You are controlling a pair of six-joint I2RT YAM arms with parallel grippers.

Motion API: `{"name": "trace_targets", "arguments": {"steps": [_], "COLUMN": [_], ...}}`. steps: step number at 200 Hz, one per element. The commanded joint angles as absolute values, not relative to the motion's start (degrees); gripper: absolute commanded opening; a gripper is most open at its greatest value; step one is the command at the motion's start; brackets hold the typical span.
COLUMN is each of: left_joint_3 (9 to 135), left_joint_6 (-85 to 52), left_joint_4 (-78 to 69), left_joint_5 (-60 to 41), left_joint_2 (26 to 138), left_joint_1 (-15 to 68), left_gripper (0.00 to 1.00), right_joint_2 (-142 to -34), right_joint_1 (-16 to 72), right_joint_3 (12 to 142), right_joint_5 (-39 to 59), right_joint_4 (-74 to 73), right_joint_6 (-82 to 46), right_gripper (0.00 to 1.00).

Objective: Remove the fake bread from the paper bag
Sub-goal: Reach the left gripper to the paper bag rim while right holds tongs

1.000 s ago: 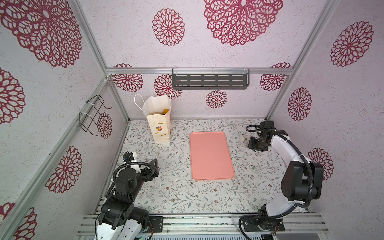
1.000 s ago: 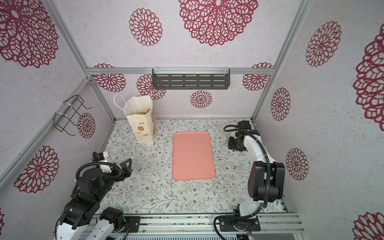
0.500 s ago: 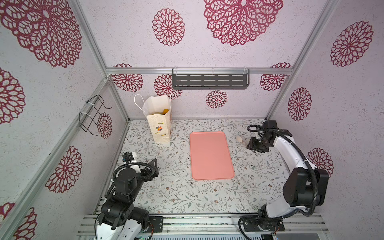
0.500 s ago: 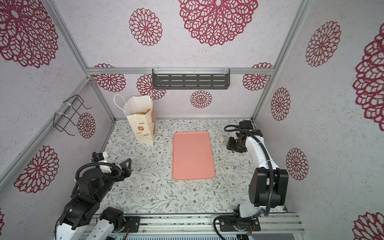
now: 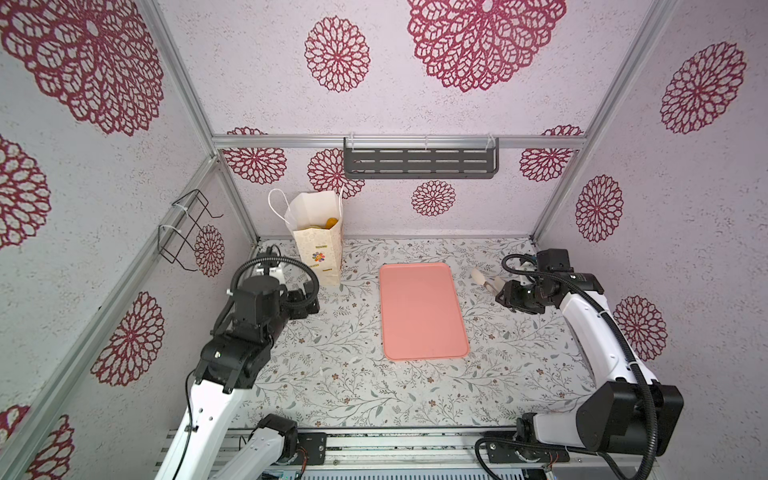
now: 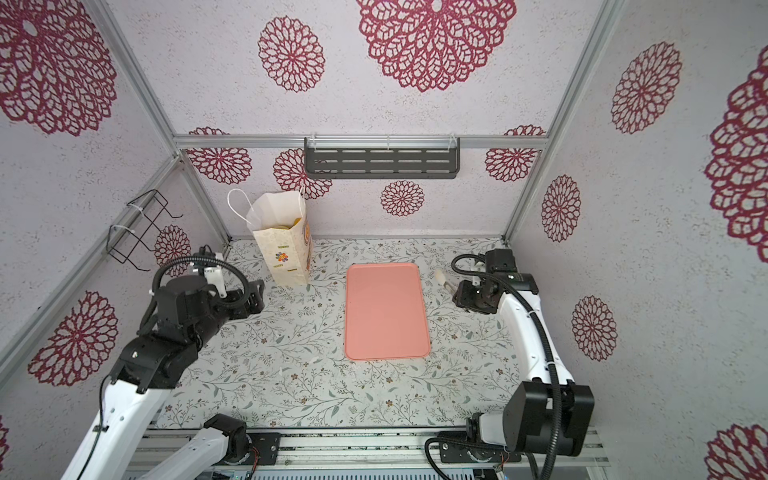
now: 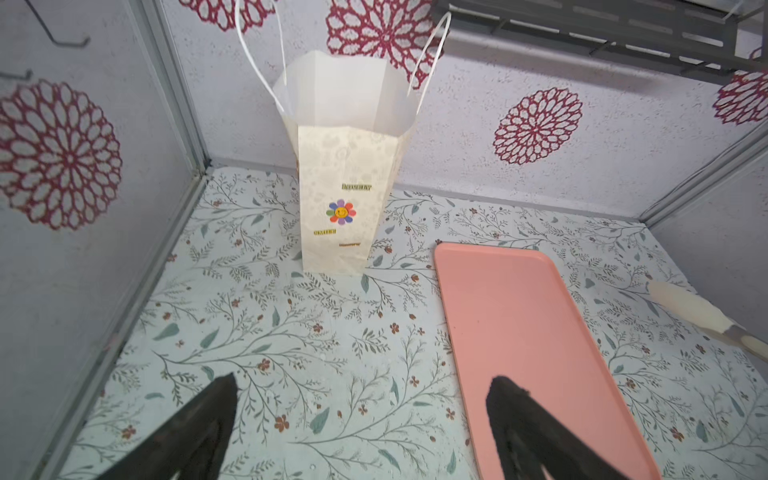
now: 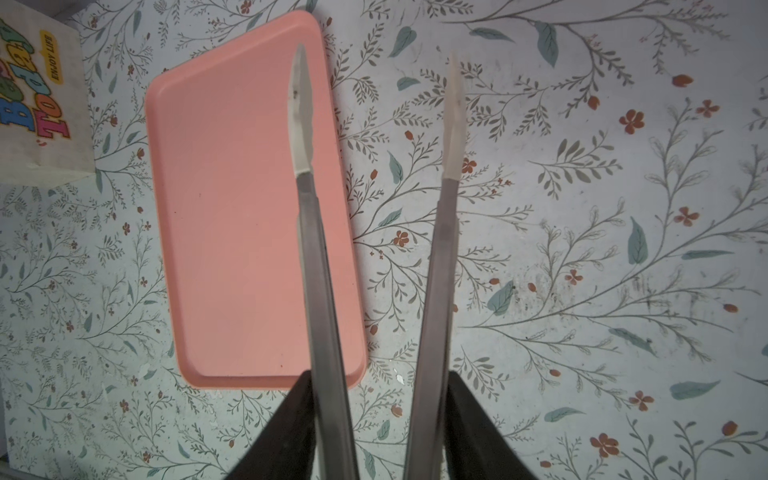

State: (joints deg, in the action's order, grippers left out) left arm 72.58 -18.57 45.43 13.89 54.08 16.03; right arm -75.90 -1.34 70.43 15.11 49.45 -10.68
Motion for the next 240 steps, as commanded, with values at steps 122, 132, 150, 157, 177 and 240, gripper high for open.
{"name": "trace_targets", "arguments": {"steps": [122, 132, 150, 157, 177, 240], "left_joint_3": [122.5, 122.5, 122.8, 123.1, 124.4, 131.0], "left_joint_6": [-22.3, -23.6, -25.9, -26.9, -29.1, -33.2], "left_joint_4": [63.2, 61.8, 59.4, 58.6, 56.7, 51.9], "left_joint_5": [4.5, 3.9, 3.7, 3.9, 4.5, 1.3], "left_joint_2": [103.3, 104.5, 106.7, 107.6, 110.7, 121.6], "left_joint_1": [-4.0, -4.1, -4.4, -4.5, -4.9, -5.1], "left_gripper": [0.99, 0.99, 0.99, 1.0, 0.97, 0.81], "right_joint_2": [-57.3, -56.7, -56.2, -56.1, -56.0, -55.4], "right_joint_1": [-1.3, -1.3, -1.2, -1.2, -1.3, -1.2], "right_joint_3": [53.4, 52.9, 52.4, 52.3, 52.4, 52.6], "right_joint_5": [25.9, 26.2, 27.3, 27.6, 28.1, 27.1], "right_joint_4": [40.3, 40.0, 39.4, 39.1, 39.0, 41.2], "right_joint_6": [-18.4, -18.6, -19.2, -19.4, -19.3, -17.4], "right_gripper": [0.48, 0.47, 0.47, 0.47, 0.47, 0.47]}}
